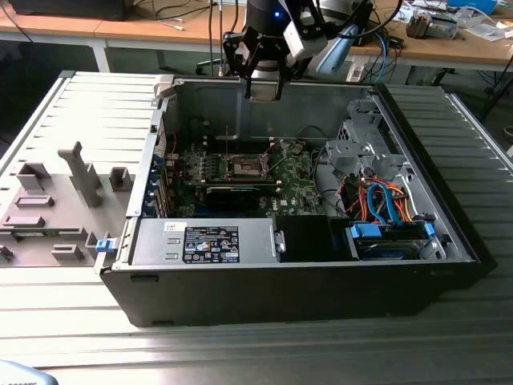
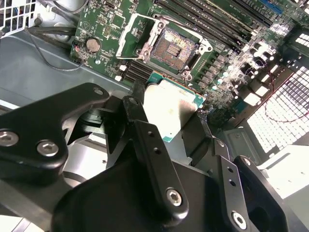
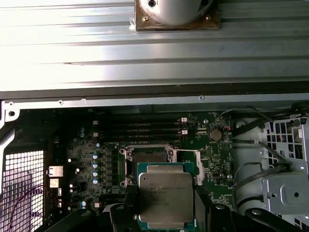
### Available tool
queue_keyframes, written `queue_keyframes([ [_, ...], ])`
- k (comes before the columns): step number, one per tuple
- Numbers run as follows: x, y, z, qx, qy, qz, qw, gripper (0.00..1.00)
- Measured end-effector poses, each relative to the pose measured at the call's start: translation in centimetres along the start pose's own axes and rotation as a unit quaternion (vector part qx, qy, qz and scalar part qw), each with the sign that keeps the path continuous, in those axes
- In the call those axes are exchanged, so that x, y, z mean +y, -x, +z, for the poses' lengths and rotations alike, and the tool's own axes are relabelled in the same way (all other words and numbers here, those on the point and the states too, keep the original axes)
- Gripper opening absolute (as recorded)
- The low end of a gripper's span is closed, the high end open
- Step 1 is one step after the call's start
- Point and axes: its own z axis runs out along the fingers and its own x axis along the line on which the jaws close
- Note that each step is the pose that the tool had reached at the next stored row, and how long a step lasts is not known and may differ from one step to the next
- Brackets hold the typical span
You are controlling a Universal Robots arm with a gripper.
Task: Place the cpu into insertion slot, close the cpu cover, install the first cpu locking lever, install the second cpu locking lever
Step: 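Place the cpu into insertion slot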
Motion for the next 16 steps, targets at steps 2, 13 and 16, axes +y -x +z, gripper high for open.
queue_keyframes([
  [2, 0.00, 0.00, 0.03, 0.0000, 0.0000, 0.000, 1.00000, 0.55],
  [13, -0.06, -0.04, 0.59, 0.0000, 0.0000, 0.000, 1.00000, 0.55],
  [16, -0.07, -0.04, 0.69, 0.0000, 0.0000, 0.000, 1.00000, 0.55],
])
